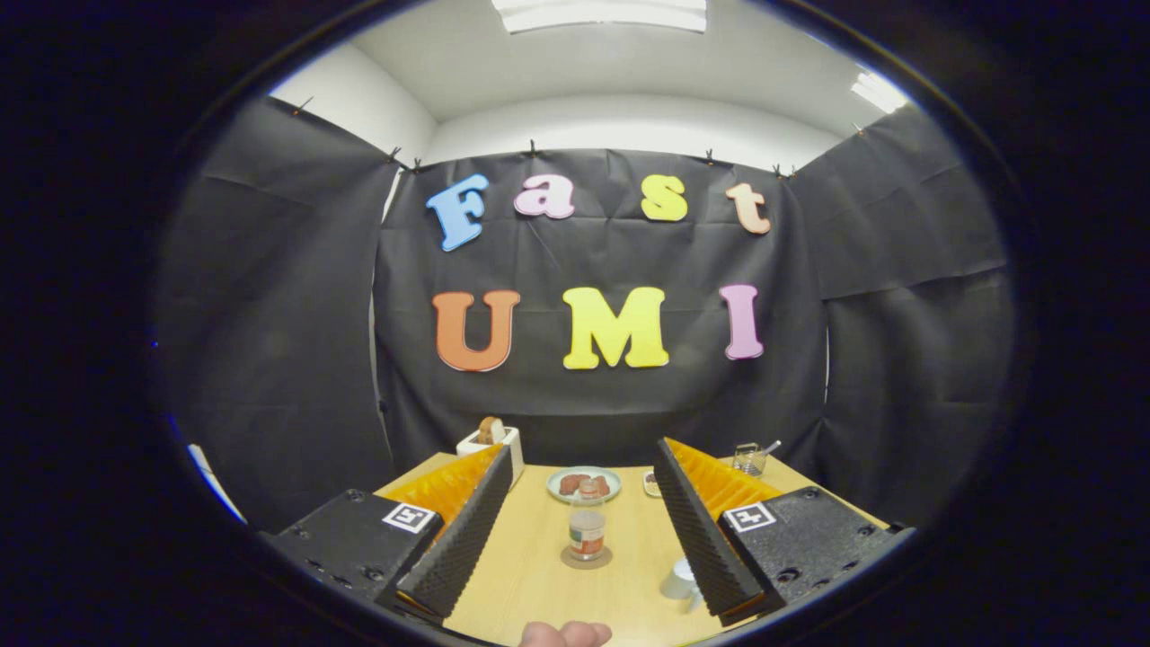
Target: Take the bottle from table, then pour the juice into the cup, finally place the bottle on the coaster
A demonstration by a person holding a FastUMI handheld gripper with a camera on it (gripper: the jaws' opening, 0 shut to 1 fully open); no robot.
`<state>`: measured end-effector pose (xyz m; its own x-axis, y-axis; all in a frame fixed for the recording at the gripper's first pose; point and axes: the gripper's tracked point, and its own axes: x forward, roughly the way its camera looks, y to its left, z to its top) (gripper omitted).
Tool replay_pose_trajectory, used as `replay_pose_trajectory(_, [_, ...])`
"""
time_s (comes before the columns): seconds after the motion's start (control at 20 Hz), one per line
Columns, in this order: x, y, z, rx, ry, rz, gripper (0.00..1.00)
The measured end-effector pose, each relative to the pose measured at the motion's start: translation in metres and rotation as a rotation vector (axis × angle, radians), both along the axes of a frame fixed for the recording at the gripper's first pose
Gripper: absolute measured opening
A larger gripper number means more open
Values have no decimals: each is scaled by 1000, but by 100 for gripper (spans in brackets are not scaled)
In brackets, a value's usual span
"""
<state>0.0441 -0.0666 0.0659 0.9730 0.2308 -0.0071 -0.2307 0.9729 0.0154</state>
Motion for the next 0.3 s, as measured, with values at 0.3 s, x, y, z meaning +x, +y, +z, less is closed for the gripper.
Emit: replay_pose_trajectory(0.3, [0, 5, 0, 5, 8, 11, 100])
